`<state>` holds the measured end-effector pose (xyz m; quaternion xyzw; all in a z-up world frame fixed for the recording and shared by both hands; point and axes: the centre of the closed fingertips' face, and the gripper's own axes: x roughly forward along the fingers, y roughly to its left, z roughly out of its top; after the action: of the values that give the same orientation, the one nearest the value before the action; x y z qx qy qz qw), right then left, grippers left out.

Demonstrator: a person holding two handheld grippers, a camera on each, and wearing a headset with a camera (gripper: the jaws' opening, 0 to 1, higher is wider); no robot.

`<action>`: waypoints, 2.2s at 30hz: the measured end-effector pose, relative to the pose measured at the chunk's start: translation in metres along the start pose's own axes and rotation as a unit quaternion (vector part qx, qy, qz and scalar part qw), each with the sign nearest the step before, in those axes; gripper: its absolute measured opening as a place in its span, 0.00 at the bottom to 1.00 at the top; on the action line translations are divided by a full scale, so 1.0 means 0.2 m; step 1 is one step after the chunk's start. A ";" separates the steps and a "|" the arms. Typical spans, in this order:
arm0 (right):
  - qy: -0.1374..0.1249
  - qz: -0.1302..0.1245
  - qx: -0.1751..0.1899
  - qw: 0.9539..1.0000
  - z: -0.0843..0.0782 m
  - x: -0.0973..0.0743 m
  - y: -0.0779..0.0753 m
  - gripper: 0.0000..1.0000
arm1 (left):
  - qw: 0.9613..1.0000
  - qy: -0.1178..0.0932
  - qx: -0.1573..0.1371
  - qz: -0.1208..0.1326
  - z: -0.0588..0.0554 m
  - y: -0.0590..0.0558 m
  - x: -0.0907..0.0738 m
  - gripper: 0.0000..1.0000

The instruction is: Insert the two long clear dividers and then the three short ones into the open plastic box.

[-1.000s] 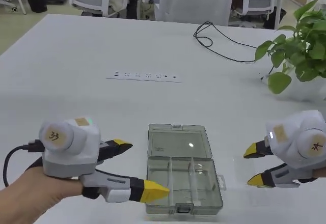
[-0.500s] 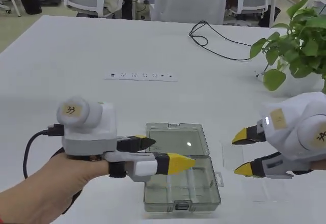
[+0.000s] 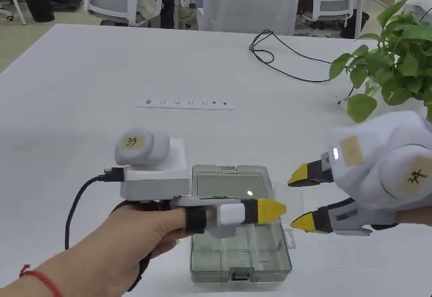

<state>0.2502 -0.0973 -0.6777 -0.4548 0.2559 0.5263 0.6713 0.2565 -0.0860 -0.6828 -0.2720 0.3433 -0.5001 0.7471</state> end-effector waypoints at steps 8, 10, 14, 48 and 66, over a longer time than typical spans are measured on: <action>-0.006 0.002 -0.006 1.000 0.05 0.00 0.01 0.33 | 1.000 -0.003 -0.026 -0.015 -0.01 -0.02 0.02 0.16; -0.004 0.002 -0.011 1.000 0.05 0.00 0.01 0.33 | 0.999 -0.004 -0.029 -0.018 -0.01 -0.03 0.03 0.14; -0.002 0.003 -0.013 1.000 0.05 0.01 0.02 0.33 | 0.999 -0.003 -0.031 -0.023 -0.02 -0.04 0.03 0.08; -0.094 0.111 0.083 0.986 0.14 -0.11 0.01 0.26 | 0.986 0.033 0.148 -0.065 -0.11 -0.12 -0.03 0.00; -0.129 0.300 0.147 0.934 0.19 -0.13 0.16 0.09 | 0.949 0.042 0.286 -0.126 -0.17 -0.22 -0.08 0.00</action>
<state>0.2072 -0.0758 -0.6491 -0.1812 0.3666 0.7136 0.5689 0.2003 -0.0887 -0.6662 -0.0668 0.1798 -0.6779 0.7097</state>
